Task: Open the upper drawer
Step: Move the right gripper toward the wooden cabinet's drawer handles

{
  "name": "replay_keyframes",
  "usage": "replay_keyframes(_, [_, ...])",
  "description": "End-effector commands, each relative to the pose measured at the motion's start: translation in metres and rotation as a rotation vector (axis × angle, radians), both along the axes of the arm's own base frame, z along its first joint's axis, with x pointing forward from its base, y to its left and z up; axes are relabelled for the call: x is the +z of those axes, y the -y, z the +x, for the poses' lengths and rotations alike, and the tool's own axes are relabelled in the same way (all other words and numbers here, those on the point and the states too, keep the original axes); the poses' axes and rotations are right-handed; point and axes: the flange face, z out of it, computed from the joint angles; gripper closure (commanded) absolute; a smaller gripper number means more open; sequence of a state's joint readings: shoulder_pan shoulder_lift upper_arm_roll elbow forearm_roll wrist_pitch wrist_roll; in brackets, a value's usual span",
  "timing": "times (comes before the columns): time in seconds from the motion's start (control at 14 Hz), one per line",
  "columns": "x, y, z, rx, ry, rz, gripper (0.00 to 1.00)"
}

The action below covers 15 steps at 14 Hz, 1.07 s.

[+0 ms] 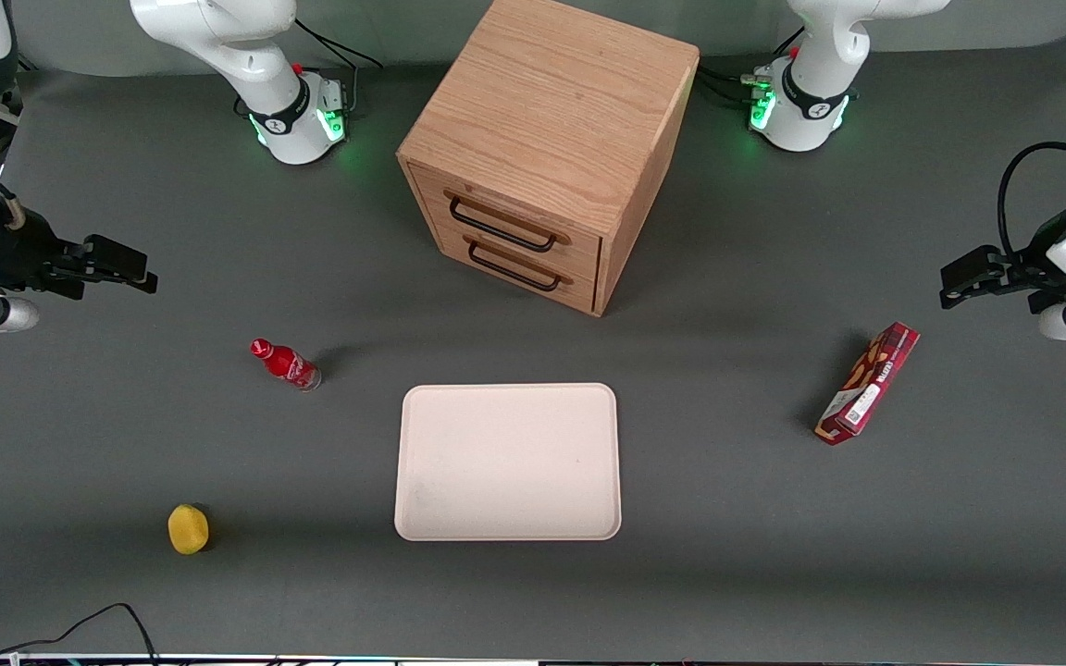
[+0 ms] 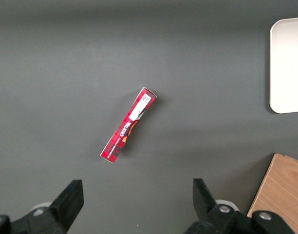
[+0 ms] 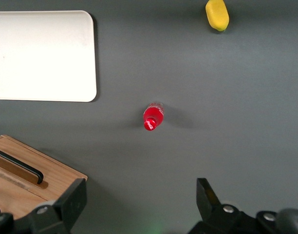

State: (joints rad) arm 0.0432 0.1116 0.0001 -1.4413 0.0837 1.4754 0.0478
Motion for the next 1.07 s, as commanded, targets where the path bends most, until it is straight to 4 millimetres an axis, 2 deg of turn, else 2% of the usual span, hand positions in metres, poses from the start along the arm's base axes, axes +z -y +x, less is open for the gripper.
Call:
replay_keyframes(0.0, [0.007, 0.007, 0.002, -0.035, 0.026, 0.005, 0.0])
replay_keyframes(0.5, [0.015, 0.004, 0.004, -0.029, 0.057, 0.013, 0.0])
replay_keyframes(1.0, [0.015, -0.012, 0.004, 0.163, 0.073, 0.028, 0.0])
